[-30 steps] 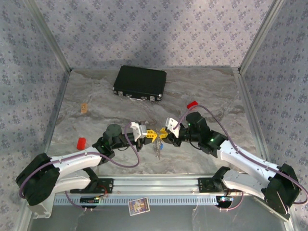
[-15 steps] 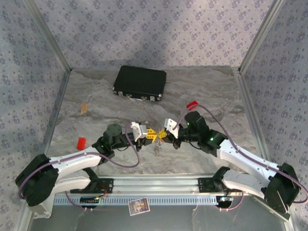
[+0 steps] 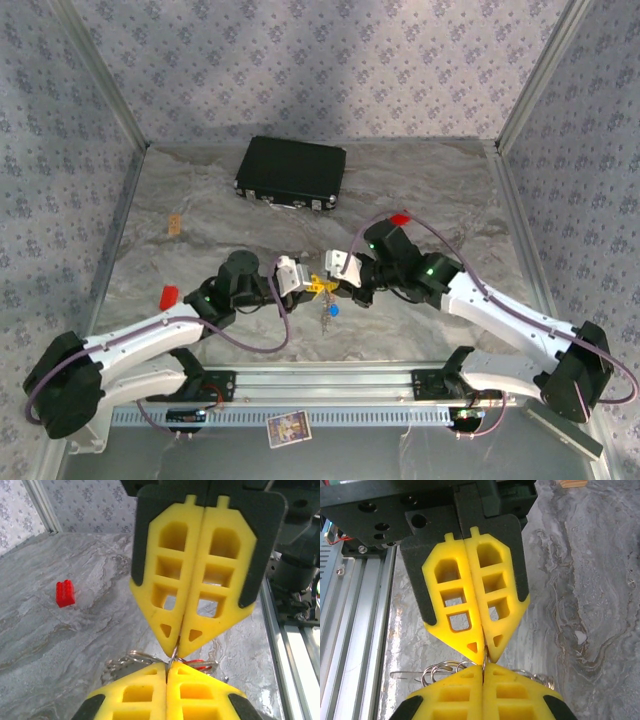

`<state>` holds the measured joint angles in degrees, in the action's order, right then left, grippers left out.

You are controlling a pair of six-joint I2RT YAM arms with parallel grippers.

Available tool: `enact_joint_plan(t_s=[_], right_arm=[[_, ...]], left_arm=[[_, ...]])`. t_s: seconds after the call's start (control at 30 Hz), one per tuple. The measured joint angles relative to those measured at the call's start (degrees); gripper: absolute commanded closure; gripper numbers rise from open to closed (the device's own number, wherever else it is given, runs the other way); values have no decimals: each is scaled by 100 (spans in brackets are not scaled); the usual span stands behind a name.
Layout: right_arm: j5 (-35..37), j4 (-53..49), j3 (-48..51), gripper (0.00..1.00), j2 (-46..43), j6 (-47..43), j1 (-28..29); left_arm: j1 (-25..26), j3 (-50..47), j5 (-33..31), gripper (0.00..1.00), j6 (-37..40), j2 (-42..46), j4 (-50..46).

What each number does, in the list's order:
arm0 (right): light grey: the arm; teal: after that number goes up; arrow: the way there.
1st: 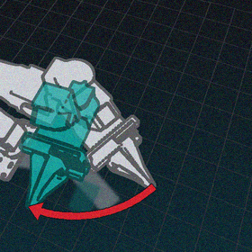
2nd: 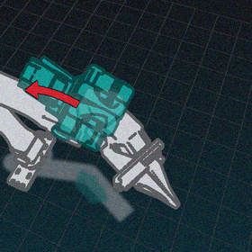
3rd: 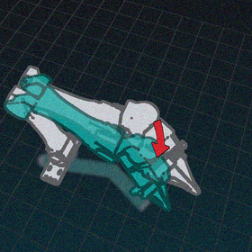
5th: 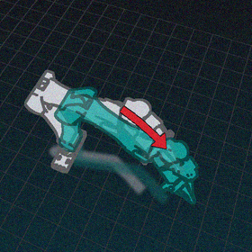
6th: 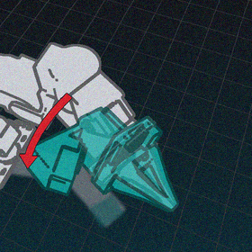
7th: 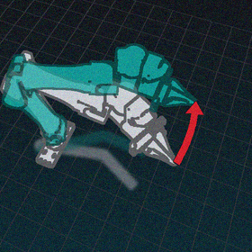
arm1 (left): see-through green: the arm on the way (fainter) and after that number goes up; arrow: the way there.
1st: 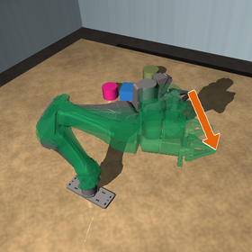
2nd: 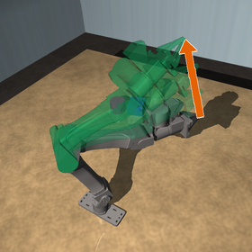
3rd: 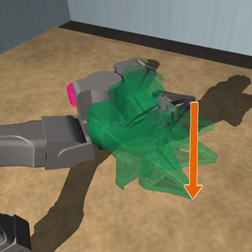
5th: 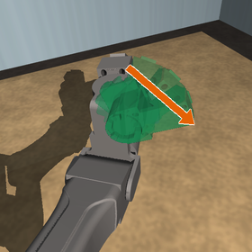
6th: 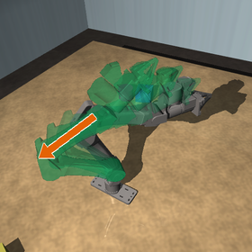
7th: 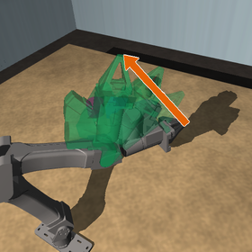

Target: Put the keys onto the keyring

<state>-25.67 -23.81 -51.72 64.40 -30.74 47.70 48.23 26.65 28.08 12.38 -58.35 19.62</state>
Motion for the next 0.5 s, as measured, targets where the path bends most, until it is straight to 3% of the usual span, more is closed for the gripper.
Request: enact_joint_plan(t_s=[0.07, 0.1, 0.3, 0.5], right_arm=[[-4, 55, 22, 75, -37, -31, 2], [-22, 120, 61, 73, -90, -2, -20], [-372, 990, 935, 72, -817, 525, -487], [-638, 1670, 1443, 75, -835, 1034, -546]], left_arm=[[15, 0, 0, 100, 9, 52, -31], [15, -2, -4, 100, 7, 74, -31], [13, -273, -26, 100, -197, 136, 492], [11, -553, 52, 100, -391, 61, 1054]])
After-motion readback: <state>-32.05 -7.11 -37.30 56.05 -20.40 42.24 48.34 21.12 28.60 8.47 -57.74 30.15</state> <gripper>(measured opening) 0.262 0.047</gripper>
